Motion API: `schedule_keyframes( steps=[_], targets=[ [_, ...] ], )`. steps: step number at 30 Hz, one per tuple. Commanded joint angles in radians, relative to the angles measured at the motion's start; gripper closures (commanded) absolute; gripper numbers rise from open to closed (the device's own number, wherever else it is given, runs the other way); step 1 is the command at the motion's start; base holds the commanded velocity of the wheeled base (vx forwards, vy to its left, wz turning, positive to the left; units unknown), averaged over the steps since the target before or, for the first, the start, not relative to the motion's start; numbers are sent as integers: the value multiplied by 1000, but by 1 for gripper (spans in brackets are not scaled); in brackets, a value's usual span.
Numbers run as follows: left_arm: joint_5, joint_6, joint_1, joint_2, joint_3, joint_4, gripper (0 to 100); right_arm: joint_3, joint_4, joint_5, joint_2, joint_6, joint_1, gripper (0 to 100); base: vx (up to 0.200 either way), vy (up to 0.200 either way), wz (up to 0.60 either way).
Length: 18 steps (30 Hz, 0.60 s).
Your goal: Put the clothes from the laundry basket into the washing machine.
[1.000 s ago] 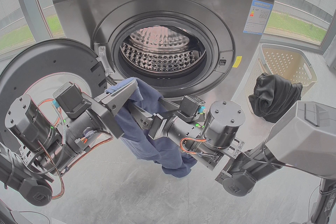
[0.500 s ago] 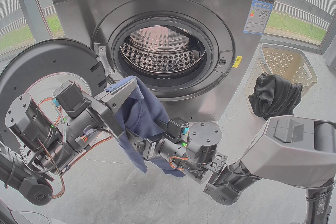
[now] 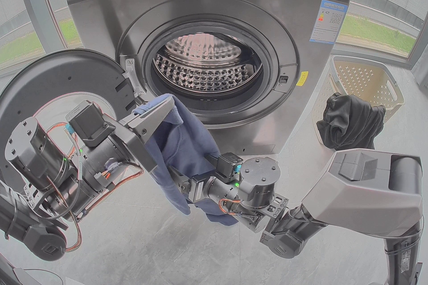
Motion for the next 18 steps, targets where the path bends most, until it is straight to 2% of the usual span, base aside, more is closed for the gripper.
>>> schedule_keyframes(
  steps=[1,6,11,15,18],
  targets=[
    [0,-1,0,-3,0,0,100,-9,0,-1,7,1,-6,0,0,0,0],
    [3,-6,0,6,0,0,100,22,-11,-15,-8,-13,12,0,0,0,0],
    [3,-6,29,13,-8,1,100,86,-6,-14,-42,-13,93,0,0,0,0],
    [3,-6,32,17,-12,1,100,91,-4,-14,-37,-13,144,0,0,0,0],
    [3,-4,32,13,-11,1,100,68,-4,-12,-27,-14,156,0,0,0,0]
  ],
)
